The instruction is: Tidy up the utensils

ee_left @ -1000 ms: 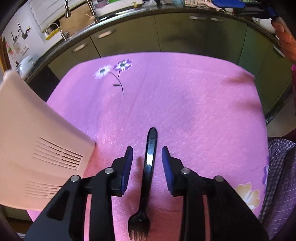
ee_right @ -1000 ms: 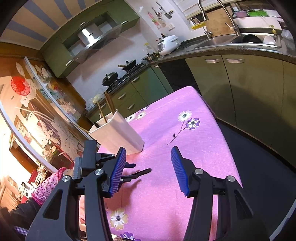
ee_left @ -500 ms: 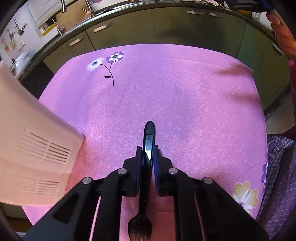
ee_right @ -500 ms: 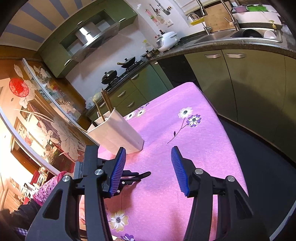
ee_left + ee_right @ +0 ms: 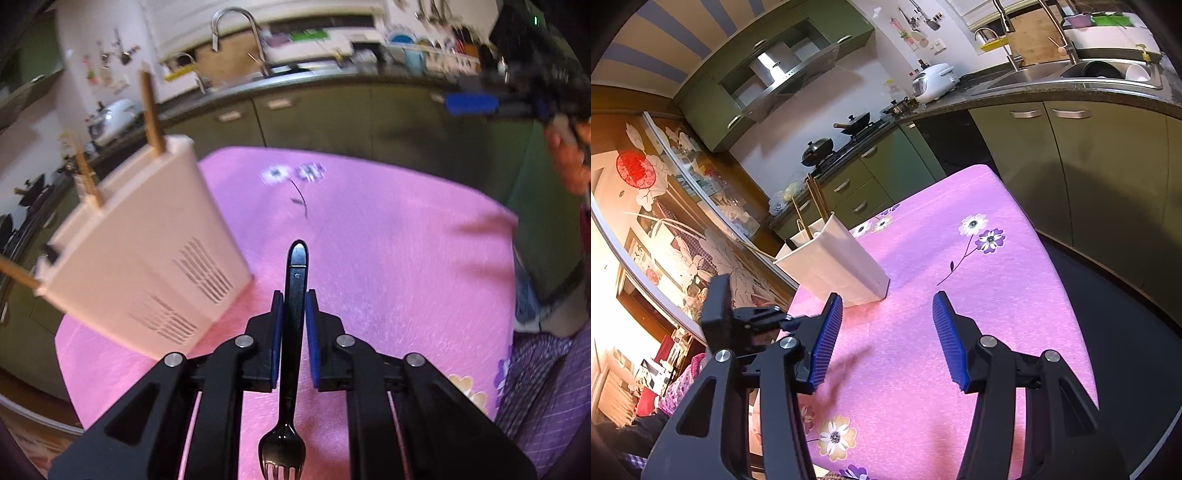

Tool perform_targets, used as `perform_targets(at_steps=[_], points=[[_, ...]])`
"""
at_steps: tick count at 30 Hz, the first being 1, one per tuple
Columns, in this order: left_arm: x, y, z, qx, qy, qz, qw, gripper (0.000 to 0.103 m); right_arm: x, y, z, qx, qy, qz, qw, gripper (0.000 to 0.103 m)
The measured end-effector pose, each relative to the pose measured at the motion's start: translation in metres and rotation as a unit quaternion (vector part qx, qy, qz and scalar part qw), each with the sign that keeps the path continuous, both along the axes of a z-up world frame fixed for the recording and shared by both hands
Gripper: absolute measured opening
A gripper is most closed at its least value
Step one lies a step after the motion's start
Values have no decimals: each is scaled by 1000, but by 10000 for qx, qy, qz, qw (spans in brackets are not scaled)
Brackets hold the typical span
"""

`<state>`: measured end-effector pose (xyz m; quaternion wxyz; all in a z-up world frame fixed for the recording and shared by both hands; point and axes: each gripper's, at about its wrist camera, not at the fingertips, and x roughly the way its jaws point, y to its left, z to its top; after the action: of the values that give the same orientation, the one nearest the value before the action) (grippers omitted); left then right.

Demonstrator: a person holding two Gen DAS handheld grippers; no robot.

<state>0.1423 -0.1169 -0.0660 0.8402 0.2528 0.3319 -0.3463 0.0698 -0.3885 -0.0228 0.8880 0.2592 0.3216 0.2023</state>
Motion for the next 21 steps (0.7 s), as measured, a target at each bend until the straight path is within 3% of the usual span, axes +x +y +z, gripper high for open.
perform_targets(at_steps=[8, 13, 17, 21], points=[[-18, 21, 41, -426, -399, 335, 9977, 11, -1, 3, 2, -11, -37, 23, 10000, 51], [-18, 32, 85, -869, -790, 583, 9914, 11, -1, 4, 2, 3, -57, 51, 10000, 51], [-3, 43, 122, -1374, -1222, 996, 9779, 11, -2, 2, 2, 16, -71, 56, 10000, 51], [24, 56, 152, -2031, -1650, 1561, 9524, 12, -3, -2, 1, 53, -74, 17, 10000, 51]])
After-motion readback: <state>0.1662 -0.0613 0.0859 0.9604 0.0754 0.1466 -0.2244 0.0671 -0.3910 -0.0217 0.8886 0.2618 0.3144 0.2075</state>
